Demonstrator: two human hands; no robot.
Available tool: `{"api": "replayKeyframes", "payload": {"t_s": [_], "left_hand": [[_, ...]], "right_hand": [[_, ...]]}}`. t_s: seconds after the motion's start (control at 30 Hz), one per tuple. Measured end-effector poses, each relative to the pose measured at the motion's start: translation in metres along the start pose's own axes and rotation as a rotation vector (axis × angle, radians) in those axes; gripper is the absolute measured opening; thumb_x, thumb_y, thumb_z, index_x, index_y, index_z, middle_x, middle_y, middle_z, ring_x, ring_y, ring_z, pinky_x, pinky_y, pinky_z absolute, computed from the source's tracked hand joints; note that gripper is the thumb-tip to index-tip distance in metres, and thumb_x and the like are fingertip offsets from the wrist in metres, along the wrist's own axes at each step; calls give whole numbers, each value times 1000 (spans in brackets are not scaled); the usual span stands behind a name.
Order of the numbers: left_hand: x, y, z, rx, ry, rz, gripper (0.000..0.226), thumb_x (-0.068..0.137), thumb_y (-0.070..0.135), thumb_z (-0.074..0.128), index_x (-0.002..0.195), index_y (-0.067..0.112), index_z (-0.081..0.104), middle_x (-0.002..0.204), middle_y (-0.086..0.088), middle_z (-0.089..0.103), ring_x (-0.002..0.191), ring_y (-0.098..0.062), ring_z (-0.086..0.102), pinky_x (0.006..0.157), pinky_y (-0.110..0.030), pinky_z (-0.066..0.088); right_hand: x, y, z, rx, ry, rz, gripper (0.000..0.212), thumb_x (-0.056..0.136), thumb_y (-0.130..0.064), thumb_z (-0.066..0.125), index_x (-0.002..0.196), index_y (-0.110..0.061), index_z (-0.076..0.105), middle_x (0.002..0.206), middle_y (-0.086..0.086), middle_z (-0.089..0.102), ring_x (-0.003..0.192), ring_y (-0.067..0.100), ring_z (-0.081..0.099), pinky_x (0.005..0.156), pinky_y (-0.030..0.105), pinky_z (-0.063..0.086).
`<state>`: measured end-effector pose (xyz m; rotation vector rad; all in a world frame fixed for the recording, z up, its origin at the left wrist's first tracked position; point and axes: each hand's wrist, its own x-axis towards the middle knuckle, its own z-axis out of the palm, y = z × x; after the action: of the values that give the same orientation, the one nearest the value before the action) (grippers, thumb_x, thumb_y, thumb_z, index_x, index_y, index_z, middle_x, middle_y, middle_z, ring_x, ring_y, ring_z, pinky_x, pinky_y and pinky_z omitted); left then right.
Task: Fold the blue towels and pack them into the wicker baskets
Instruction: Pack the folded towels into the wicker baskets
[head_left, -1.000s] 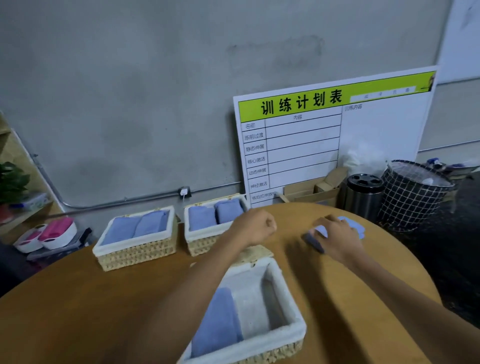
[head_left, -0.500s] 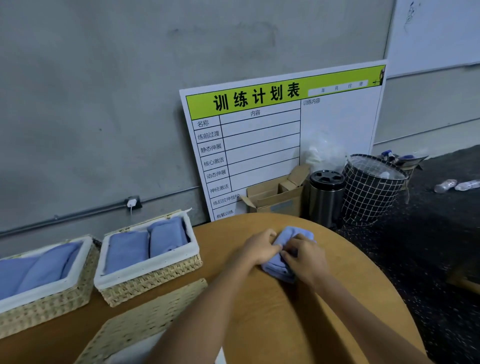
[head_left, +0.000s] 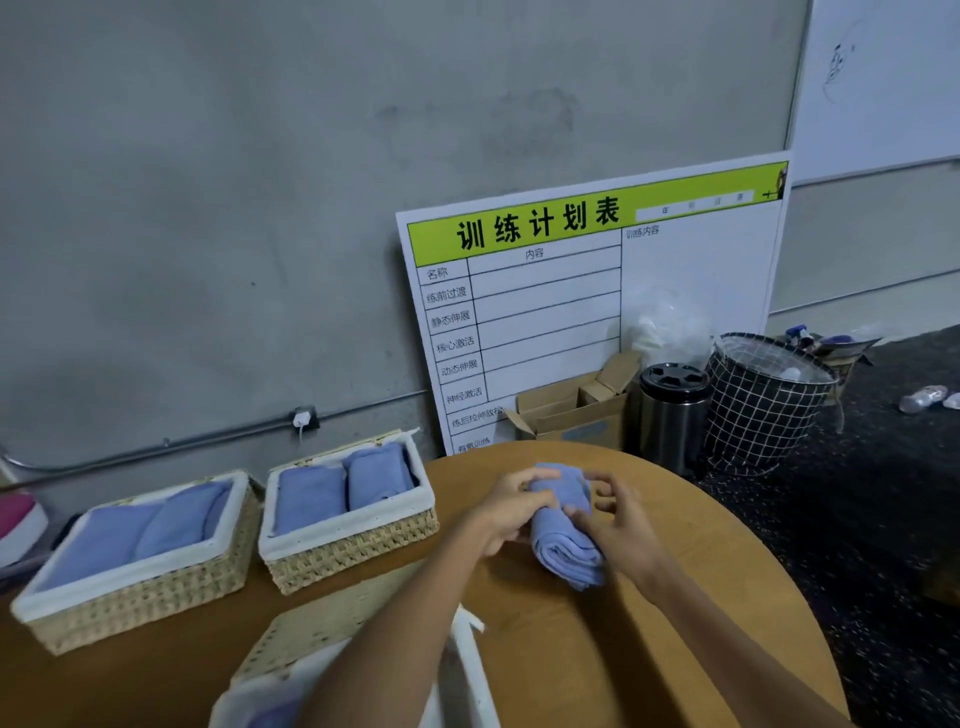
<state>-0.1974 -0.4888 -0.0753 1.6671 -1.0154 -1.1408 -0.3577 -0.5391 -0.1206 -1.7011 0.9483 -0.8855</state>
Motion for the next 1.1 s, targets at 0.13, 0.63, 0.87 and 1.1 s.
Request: {"api": "replayKeyframes", "payload": {"t_s": [0.13, 0.63, 0.87, 1.1], "left_hand": [[-60, 22, -35, -75, 67, 142, 37, 92, 12, 66, 119, 37, 67, 131, -6, 58, 102, -21, 66, 62, -28, 56], [-268, -47, -93, -35, 241, 134, 47, 81, 15, 84, 121, 26, 61, 125, -13, 62, 100, -29, 72, 71, -46, 63], [-265, -83, -73, 51, 216, 29, 47, 82, 15, 83, 122, 25, 60, 127, -8, 52, 107, -26, 64, 61, -33, 62], [-242, -99, -74, 121, 231, 20, 42, 83, 14, 82, 117, 26, 59, 117, -4, 55, 89, -17, 63, 52, -23, 55]], "right_hand": [[-27, -58, 8, 252, -204, 154, 78, 88, -49, 67, 151, -38, 23, 120, -1, 60, 99, 12, 69, 73, 27, 55], [-152, -156, 85, 22, -562, 103, 49, 93, -7, 66, 131, -18, 38, 86, 8, 66, 65, 14, 66, 53, 25, 51], [-166, -127, 97, -555, -558, -75, 29, 85, -21, 70, 85, -17, 42, 75, -3, 46, 63, 6, 41, 62, 28, 42], [-153, -107, 111, -756, -577, -94, 35, 99, -22, 55, 119, -8, 31, 105, 6, 48, 93, 19, 46, 81, 33, 41]]}}
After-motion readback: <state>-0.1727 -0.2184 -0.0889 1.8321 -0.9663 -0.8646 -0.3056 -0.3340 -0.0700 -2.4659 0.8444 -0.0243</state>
